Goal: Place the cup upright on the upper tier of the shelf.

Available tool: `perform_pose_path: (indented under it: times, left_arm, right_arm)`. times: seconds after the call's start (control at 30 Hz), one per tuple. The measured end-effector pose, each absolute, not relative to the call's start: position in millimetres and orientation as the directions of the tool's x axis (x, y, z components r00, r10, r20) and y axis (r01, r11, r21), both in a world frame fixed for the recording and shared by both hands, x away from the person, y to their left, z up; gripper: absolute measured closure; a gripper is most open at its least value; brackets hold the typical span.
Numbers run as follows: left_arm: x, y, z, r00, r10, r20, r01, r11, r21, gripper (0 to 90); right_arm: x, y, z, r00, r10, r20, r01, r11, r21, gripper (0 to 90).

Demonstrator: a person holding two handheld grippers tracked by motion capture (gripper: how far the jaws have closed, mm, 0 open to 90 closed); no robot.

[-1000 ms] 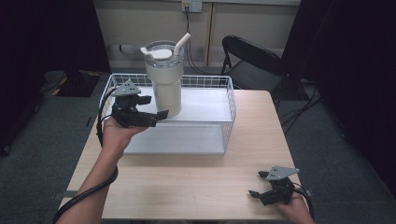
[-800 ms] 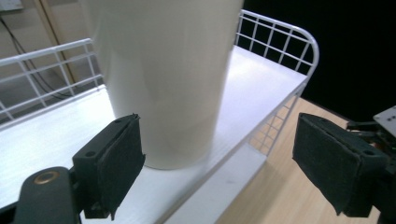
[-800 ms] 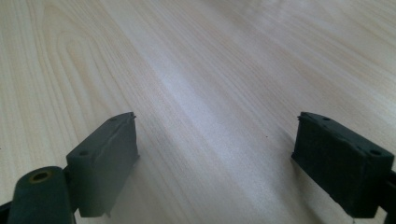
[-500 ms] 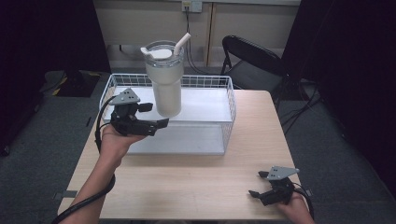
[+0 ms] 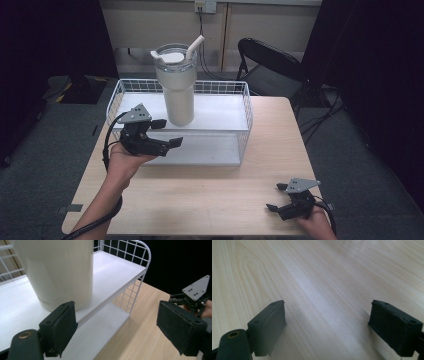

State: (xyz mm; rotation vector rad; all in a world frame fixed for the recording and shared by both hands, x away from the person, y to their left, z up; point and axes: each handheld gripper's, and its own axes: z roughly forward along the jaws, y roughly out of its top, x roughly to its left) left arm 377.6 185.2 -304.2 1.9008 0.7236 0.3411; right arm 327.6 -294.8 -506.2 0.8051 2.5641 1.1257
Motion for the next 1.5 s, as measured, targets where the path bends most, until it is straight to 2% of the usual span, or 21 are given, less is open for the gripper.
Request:
perform_pose_path:
  times: [0.77,1.5]
  left_arm:
    - [358.9,189.9,-330.3,0.795,0.598,-0.104,0.343,-0.302,0.889,15.6]
    - [344.6,196.2,-373.1,0.792,0.593,-0.147,0.38,-0.289,0.879,15.9]
  right_arm:
    - [327.4,-294.8,-506.2,-0.823,0.568,0.012,0.393,0.554,0.734,13.0]
    - [327.4,-294.8,-506.2,-0.822,0.569,0.012,0.394,0.554,0.733,13.0]
